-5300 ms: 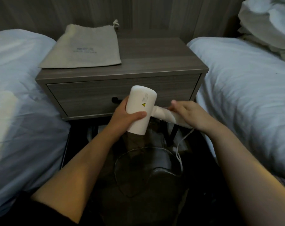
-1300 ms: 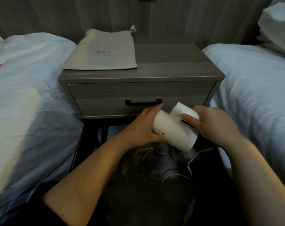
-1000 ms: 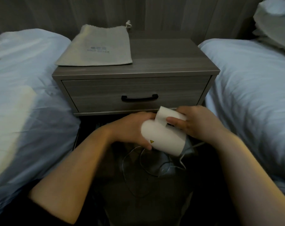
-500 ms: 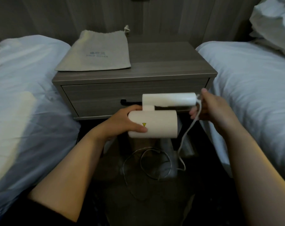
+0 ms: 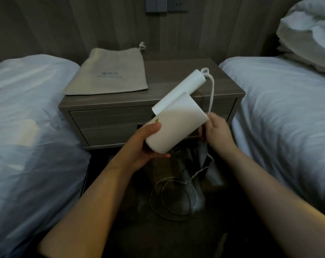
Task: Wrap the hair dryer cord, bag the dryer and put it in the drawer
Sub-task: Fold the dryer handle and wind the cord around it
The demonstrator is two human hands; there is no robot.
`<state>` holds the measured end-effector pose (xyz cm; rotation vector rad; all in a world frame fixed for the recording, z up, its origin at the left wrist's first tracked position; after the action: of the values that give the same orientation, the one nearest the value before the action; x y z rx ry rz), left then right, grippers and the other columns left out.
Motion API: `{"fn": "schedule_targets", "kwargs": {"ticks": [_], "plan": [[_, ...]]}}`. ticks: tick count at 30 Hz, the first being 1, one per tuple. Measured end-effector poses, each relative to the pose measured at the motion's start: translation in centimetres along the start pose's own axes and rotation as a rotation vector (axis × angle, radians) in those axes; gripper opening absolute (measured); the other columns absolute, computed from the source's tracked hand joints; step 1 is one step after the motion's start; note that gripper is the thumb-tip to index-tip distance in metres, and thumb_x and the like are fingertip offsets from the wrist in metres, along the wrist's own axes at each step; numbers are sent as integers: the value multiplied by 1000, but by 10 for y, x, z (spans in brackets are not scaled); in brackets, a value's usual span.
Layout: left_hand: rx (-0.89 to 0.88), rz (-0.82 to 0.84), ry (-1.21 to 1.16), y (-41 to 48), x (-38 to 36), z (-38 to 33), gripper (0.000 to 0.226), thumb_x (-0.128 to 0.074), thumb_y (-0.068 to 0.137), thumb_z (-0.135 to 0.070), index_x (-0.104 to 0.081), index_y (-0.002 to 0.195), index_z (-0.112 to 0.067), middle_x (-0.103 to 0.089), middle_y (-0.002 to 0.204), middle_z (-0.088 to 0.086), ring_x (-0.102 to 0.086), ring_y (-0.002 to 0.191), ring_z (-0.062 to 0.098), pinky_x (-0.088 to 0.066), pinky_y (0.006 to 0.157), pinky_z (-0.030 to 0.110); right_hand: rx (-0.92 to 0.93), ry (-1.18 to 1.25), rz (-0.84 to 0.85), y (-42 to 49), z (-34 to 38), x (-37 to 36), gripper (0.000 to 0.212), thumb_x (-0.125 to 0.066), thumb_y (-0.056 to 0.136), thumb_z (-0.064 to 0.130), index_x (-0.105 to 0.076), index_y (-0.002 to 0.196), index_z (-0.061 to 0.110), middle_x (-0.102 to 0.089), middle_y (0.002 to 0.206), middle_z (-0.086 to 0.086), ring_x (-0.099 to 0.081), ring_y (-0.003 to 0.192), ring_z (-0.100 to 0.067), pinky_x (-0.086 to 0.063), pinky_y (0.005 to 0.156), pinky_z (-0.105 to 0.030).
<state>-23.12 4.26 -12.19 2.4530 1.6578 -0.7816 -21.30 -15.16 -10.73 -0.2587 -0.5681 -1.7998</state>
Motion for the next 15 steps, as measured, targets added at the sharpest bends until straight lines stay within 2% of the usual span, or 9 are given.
{"fn": "schedule_targets", "kwargs": {"ticks": [2, 4, 6, 8, 10, 12, 14, 15], "plan": [[-51, 1, -5, 1, -4, -4, 41, -65, 61, -33, -58, 101, -25, -63, 98, 7, -67, 80, 23, -58, 53, 33, -13, -121, 117, -5, -5, -17, 25, -35, 98, 20, -52, 80, 15, -56, 57, -3, -53, 48, -11, -47, 58, -33], [-112, -39, 26, 3, -6, -8, 36, -59, 68, -33, -56, 103, -26, -63, 101, 5, -68, 81, 19, -58, 54, 33, 2, -237, 213, -12, -5, -30, 18, -35, 98, 23, -51, 98, 14, -63, 72, -8, -59, 63, -21, -48, 64, -37], [-150, -113, 63, 7, -4, -7, 37, -61, 66, -34, -55, 102, -27, -61, 104, 4, -64, 88, 21, -56, 52, 32, 48, -333, 291, -19, 0, -38, 23, -36, 97, 22, -46, 115, 11, -67, 91, -19, -63, 80, -34, -50, 72, -42], [-161, -171, 60, 9, -3, -5, 38, -63, 64, -34, -54, 101, -28, -60, 105, 5, -63, 90, 22, -56, 51, 32, 75, -432, 377, -29, 4, -43, 31, -38, 97, 24, -38, 124, 9, -65, 103, -24, -61, 90, -42, -49, 77, -48], [-173, -209, 64, 10, -3, -5, 39, -70, 65, -31, -53, 100, -28, -60, 106, 4, -63, 93, 22, -57, 53, 34, 104, -584, 485, -41, 4, -46, 36, -40, 96, 27, -33, 126, 9, -63, 106, -22, -61, 91, -40, -48, 75, -45], [-207, -256, 101, 8, 0, -9, 38, -74, 69, -26, -53, 100, -28, -59, 106, 2, -63, 93, 21, -58, 58, 36, 135, -738, 632, -56, 4, -50, 48, -44, 92, 22, -24, 135, 11, -64, 105, -18, -59, 82, -32, -44, 67, -36], [-237, -307, 159, 6, 3, -15, 33, -68, 78, -22, -51, 106, -25, -58, 105, 0, -62, 91, 18, -58, 60, 35, 148, -764, 745, -67, 10, -50, 62, -50, 86, 12, -20, 140, 14, -62, 105, -15, -56, 79, -26, -42, 65, -34], [-251, -329, 210, 5, 5, -17, 34, -67, 80, -21, -50, 109, -24, -57, 104, -2, -62, 91, 16, -58, 62, 35, 155, -740, 775, -69, 13, -49, 63, -51, 84, 9, -23, 139, 15, -59, 109, -15, -57, 85, -27, -45, 70, -35]]}}
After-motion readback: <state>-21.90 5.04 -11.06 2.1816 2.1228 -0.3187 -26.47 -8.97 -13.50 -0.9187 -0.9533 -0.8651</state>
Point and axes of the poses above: each hand's wrist, its own y-axis towards the middle knuckle, its own x-axis out of the back of the hand, z = x × y, the point moved 6 cm from there along y, towards the middle knuckle
